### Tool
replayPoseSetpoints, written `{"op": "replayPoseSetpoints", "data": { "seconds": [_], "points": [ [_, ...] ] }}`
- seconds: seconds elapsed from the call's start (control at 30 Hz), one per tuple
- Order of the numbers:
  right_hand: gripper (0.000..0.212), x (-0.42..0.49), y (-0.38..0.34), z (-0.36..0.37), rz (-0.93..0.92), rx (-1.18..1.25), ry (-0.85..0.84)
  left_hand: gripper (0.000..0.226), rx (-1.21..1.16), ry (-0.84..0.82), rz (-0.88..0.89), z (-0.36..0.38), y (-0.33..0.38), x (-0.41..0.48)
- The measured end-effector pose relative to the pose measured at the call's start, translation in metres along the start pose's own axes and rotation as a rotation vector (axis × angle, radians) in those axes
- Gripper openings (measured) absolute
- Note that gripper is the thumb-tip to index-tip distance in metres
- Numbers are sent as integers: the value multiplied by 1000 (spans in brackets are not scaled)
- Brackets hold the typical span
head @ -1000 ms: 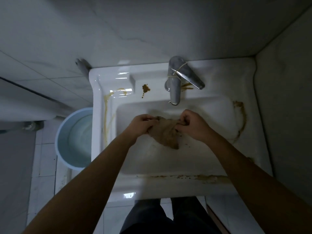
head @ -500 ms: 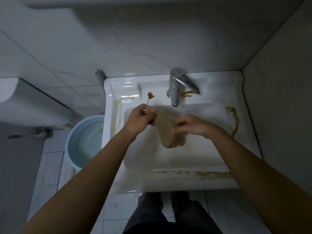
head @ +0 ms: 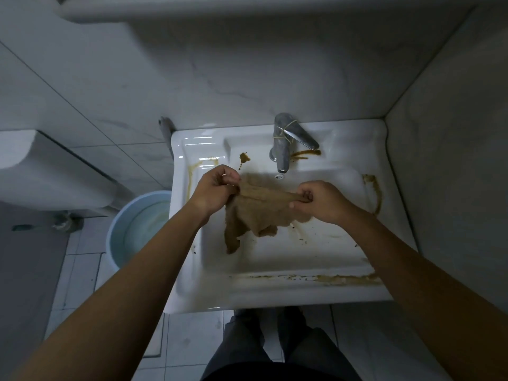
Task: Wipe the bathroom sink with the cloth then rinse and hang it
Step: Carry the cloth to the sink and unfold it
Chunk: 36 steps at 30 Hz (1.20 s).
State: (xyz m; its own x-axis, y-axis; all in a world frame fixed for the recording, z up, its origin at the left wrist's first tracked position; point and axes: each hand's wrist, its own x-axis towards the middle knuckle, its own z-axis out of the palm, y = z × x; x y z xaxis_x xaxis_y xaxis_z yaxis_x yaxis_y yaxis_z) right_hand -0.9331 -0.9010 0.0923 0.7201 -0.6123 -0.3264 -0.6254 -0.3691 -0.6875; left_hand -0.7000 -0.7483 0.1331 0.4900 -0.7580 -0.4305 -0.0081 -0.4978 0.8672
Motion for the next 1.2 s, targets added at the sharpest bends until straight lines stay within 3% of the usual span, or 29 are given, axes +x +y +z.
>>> {"op": "replayPoseSetpoints", "data": {
  "seconds": [0.13,0.37,0.47,0.6,0.8,1.0,1.2],
  "points": [
    [22,-5,6,-3,-32,83,40,40,64,-32,-1,5,0,1],
    [16,2,26,21,-7,121,36,18,209,-119,-95,21,-30,2],
    [28,2,40,34,22,81,-29,3,217,-74,-66,22,-45,4],
    [34,0,59,45,66,110,-91,4,271,-44,-24,23,-60,7],
    [14,2,84,48,155,53,-252,11,281,87,9,29,-78,15],
    [26,-4,105,30,225,84,-60,8,428,90,55,28,-81,17],
    [23,-11,82,-2,197,97,101,3,280,166,46,21,-46,22]
  ]
}}
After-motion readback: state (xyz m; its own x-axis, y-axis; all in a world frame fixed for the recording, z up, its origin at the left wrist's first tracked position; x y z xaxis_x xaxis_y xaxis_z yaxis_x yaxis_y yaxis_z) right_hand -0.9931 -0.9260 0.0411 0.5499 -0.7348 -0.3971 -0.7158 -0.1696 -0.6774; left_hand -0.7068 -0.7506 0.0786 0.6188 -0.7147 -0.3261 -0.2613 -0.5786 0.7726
